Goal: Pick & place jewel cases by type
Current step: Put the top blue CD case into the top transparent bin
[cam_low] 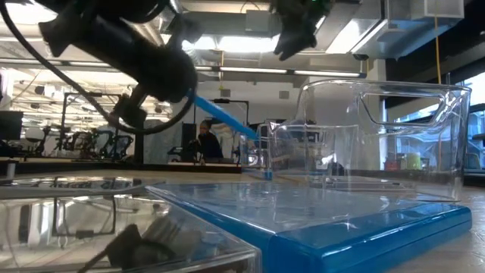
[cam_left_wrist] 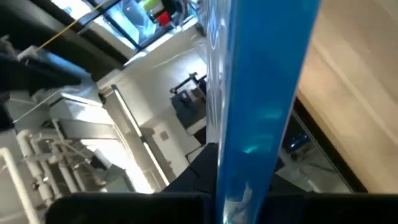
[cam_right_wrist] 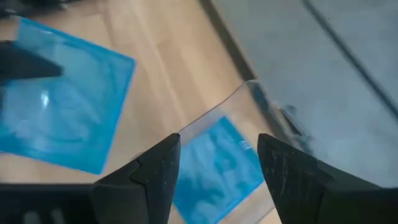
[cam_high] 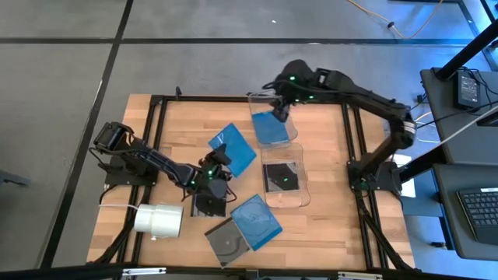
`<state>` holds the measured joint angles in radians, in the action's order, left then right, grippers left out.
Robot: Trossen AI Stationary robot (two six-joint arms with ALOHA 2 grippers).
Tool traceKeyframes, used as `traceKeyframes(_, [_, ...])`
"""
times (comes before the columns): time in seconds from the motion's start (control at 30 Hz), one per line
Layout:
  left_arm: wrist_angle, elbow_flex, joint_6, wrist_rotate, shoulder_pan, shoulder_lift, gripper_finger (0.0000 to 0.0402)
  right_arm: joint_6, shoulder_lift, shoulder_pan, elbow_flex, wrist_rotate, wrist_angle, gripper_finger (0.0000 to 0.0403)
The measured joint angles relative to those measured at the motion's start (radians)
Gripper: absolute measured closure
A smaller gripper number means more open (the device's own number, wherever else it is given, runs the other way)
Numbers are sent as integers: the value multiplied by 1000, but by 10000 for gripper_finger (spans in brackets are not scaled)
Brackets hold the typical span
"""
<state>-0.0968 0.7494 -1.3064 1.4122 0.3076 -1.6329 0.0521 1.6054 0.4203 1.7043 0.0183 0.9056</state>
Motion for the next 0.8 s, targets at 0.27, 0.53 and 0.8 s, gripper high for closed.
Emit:
traceKeyframes(0.27, [-232, 1, -94, -45, -24, 0, 392, 12, -140, 44, -187, -42, -134, 185])
traceKeyframes(0.53, [-284, 16, -142, -44, -71, 39, 390, 34, -154, 74, -206, -39, -117, 185])
traceKeyframes(0.8, [-513, 15, 164, -98, -183, 130, 380, 36, -146, 84, -206, -38, -110, 185])
